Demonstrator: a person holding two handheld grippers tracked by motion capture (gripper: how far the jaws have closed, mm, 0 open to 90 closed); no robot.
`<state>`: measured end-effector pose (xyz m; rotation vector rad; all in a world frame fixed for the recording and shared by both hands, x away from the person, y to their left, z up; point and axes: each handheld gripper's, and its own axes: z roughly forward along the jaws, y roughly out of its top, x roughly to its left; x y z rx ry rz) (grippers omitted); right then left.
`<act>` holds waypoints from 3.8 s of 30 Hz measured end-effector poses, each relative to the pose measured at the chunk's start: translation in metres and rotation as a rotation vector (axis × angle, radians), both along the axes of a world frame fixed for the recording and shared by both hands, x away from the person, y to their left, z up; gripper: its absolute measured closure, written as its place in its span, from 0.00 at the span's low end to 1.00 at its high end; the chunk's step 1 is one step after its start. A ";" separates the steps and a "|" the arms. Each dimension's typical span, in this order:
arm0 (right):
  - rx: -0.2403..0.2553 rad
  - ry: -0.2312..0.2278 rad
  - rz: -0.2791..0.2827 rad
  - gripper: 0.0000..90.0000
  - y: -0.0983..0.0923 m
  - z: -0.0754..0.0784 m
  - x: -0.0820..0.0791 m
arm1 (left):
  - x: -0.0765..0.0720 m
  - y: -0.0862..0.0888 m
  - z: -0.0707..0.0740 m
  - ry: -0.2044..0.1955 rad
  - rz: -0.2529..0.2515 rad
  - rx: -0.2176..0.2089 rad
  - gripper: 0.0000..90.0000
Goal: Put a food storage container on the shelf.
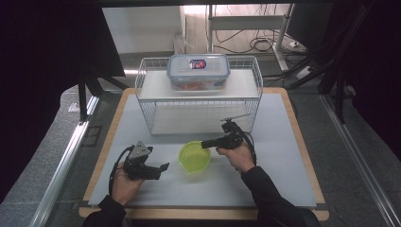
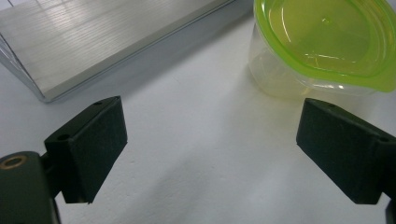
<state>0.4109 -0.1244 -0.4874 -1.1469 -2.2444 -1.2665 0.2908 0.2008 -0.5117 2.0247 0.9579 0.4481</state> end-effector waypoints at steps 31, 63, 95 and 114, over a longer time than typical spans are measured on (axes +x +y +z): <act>0.100 0.002 -0.044 0.94 -0.018 0.023 -0.004 | 0.001 0.001 -0.001 0.007 -0.005 -0.013 0.08; 0.242 -0.044 -0.030 0.94 -0.027 0.117 -0.002 | 0.000 -0.004 -0.004 0.001 -0.024 -0.015 0.04; 0.318 -0.114 -0.155 0.94 -0.026 0.231 0.052 | -0.001 -0.011 -0.005 0.012 -0.049 -0.023 0.04; 0.315 -0.097 -0.313 0.93 -0.013 0.238 0.118 | 0.000 -0.014 -0.007 0.023 -0.074 -0.028 0.04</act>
